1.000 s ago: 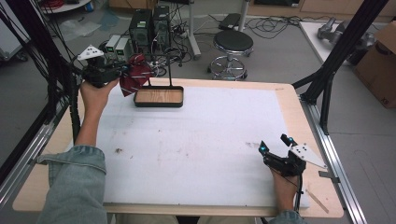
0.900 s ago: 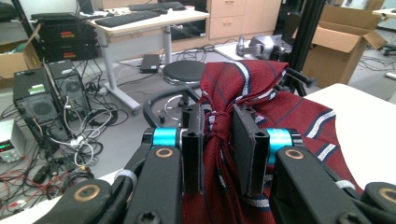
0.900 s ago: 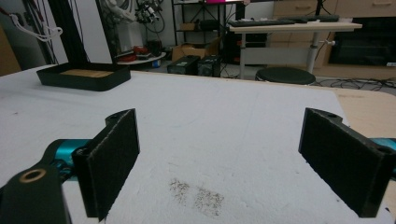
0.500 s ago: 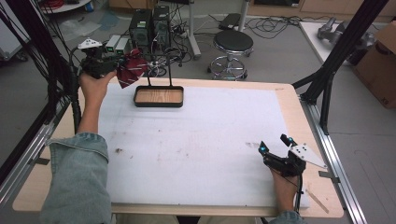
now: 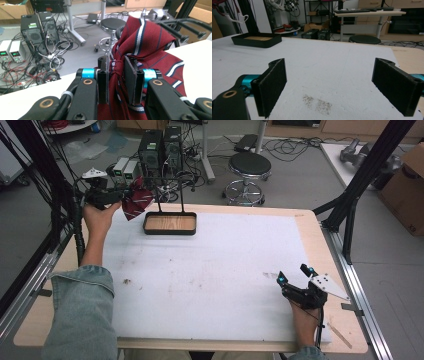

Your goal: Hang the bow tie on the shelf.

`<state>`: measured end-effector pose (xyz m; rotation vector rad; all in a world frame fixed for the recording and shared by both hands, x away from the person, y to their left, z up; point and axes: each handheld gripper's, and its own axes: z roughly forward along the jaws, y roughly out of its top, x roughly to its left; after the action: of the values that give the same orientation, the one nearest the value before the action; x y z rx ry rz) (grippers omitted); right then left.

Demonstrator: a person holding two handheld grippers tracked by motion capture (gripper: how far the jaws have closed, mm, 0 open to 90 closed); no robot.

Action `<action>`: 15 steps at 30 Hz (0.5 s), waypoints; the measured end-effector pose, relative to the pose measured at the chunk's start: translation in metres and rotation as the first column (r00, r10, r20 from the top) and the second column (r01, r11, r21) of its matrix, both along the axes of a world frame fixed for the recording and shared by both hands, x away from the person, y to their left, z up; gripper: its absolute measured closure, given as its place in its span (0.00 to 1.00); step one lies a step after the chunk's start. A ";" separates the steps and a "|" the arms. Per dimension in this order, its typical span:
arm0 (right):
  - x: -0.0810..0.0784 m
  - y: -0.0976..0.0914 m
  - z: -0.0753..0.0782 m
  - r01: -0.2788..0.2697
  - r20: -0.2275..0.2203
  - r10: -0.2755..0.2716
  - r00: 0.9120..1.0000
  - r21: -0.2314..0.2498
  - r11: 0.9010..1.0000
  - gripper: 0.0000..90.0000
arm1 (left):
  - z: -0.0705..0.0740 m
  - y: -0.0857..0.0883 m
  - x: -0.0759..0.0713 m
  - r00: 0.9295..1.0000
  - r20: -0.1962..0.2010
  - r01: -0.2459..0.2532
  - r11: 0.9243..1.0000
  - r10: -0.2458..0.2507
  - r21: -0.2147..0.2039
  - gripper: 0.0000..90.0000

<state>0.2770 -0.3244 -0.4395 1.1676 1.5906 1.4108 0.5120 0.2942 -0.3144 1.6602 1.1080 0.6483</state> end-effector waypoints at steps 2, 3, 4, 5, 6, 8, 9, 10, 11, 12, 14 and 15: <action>0.000 0.000 0.000 0.001 0.000 -0.001 1.000 -0.001 1.000 0.13 | -0.004 -0.001 0.002 1.000 -0.008 -0.003 1.000 0.003 0.007 0.82; 0.000 0.000 0.000 0.000 0.001 0.000 1.000 0.001 1.000 0.13 | -0.006 -0.002 0.002 1.000 -0.014 -0.004 1.000 0.004 0.002 0.82; 0.000 0.001 0.000 0.000 0.001 0.000 1.000 0.002 1.000 0.13 | -0.008 -0.003 0.002 1.000 -0.016 -0.003 1.000 0.003 0.003 0.82; 0.000 0.000 0.000 0.000 -0.001 0.000 1.000 0.000 1.000 0.13 | -0.010 -0.004 0.003 1.000 -0.017 -0.003 1.000 0.003 0.005 0.82; 0.000 0.000 0.000 0.000 0.000 0.000 1.000 -0.001 1.000 0.13 | -0.012 -0.005 0.003 1.000 -0.021 -0.004 1.000 0.004 0.009 0.82; 0.000 0.000 0.000 -0.001 0.000 0.001 1.000 0.000 1.000 0.13 | -0.017 -0.007 0.005 0.999 -0.032 -0.004 1.000 0.005 0.016 0.82; 0.000 0.000 0.000 -0.001 0.001 0.001 1.000 0.001 1.000 0.13 | -0.019 -0.007 0.006 0.999 -0.034 -0.007 1.000 0.007 0.016 0.82; 0.000 0.001 0.000 -0.001 -0.001 0.001 1.000 0.003 1.000 0.13 | -0.020 -0.008 0.006 0.999 -0.036 -0.009 1.000 0.010 0.016 0.82; 0.000 0.000 0.000 0.000 0.000 0.000 1.000 0.001 1.000 0.13 | -0.022 -0.008 0.007 0.999 -0.040 -0.008 1.000 0.009 0.017 0.82; 0.000 0.000 0.000 -0.002 0.000 0.002 1.000 0.001 1.000 0.13 | -0.024 -0.009 0.008 0.999 -0.042 -0.004 1.000 0.004 0.015 0.82; 0.000 0.000 0.000 -0.001 -0.001 0.001 1.000 0.001 1.000 0.13 | -0.027 -0.011 0.009 0.999 -0.049 -0.001 1.000 0.002 0.023 0.82; 0.000 0.000 0.000 -0.001 -0.002 0.001 1.000 0.000 1.000 0.13 | -0.029 -0.012 0.010 0.999 -0.051 0.001 1.000 0.000 0.022 0.82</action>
<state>0.2773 -0.3242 -0.4396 1.1680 1.5927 1.4108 0.5219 0.2818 -0.3430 1.7036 1.1401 0.6228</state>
